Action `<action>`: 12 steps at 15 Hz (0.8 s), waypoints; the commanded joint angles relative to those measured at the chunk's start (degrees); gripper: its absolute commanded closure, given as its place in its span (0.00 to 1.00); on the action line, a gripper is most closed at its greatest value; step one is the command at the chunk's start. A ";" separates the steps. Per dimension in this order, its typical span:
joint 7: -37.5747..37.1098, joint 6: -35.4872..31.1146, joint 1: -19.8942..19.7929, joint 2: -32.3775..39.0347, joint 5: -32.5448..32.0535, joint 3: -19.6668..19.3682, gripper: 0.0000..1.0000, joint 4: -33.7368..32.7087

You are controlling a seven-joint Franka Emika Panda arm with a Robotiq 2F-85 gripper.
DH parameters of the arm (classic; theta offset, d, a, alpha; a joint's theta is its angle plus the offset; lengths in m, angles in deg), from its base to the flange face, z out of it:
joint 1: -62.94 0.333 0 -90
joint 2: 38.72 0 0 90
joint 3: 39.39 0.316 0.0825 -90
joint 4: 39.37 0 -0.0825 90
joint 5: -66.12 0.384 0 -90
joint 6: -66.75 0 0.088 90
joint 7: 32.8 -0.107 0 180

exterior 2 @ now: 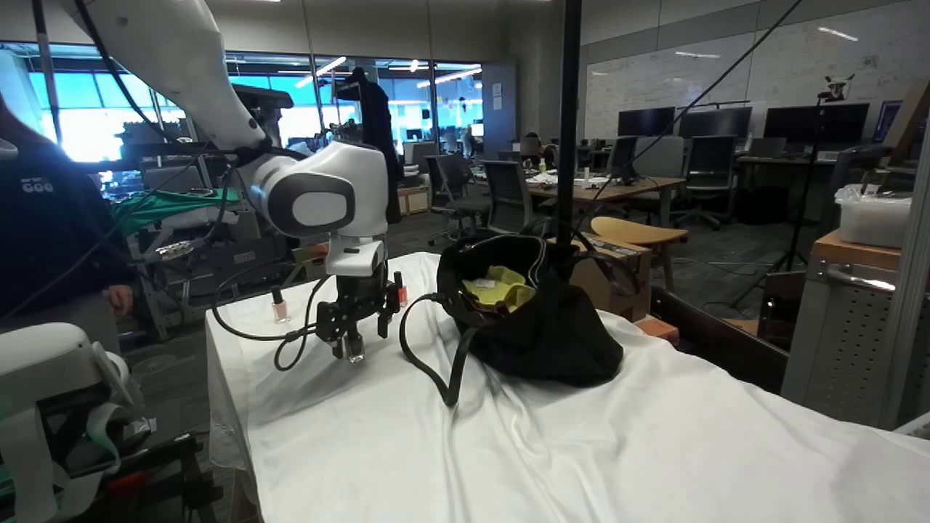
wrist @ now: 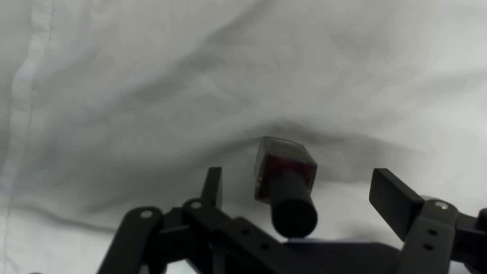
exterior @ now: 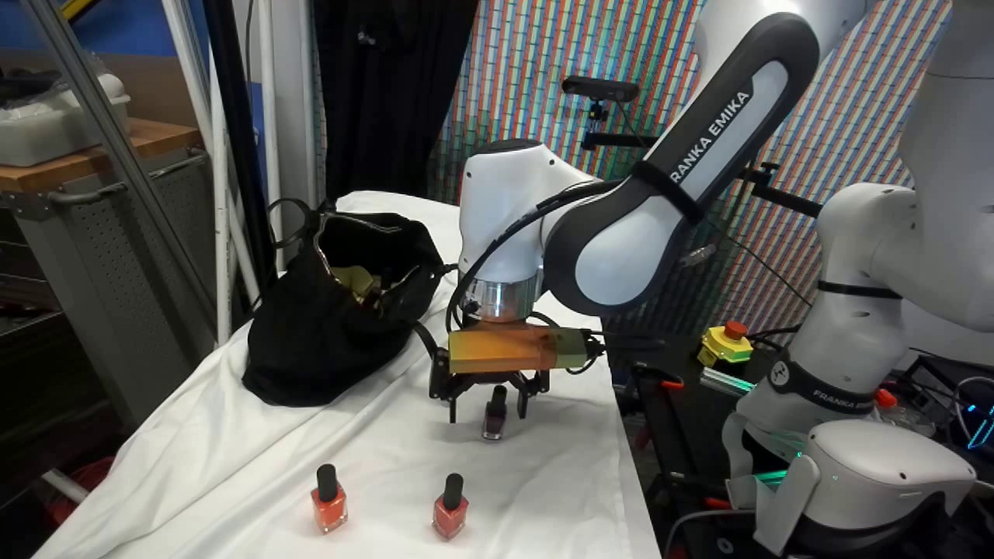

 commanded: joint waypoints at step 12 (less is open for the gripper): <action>-5.98 2.22 1.87 -3.14 -2.48 0.01 0.00 1.98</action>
